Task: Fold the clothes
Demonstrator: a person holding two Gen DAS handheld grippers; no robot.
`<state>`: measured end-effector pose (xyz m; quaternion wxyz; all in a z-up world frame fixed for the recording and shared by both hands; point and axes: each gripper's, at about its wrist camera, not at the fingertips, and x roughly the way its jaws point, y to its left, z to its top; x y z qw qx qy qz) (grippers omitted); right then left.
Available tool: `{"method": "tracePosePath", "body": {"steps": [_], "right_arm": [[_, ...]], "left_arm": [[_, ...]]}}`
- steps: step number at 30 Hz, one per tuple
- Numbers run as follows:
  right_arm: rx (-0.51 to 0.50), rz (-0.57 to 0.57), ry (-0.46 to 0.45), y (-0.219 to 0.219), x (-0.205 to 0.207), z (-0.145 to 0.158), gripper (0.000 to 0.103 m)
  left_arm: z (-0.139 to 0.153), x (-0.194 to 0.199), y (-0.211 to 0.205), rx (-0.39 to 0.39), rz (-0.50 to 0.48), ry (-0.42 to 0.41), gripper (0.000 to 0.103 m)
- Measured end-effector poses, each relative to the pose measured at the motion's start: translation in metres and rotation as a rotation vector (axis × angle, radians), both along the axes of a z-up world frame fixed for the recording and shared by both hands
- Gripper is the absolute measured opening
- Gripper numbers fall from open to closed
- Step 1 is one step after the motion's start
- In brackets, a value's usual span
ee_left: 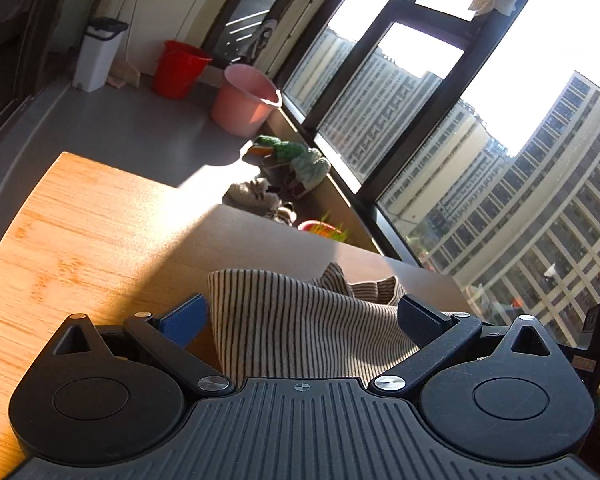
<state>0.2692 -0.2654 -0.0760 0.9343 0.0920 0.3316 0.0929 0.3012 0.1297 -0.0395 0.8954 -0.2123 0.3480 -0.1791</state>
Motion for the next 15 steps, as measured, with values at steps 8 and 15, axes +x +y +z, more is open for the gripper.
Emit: {"method": "tracePosePath", "body": {"steps": [8, 15], "right_arm": [[0.124, 0.081, 0.032, -0.001, 0.011, -0.017, 0.061], [0.153, 0.116, 0.021, 0.006, 0.022, -0.02, 0.056]], "left_arm": [[-0.013, 0.021, -0.014, 0.043, -0.014, 0.044, 0.103], [-0.013, 0.022, -0.029, 0.107, -0.051, 0.003, 0.089]]}}
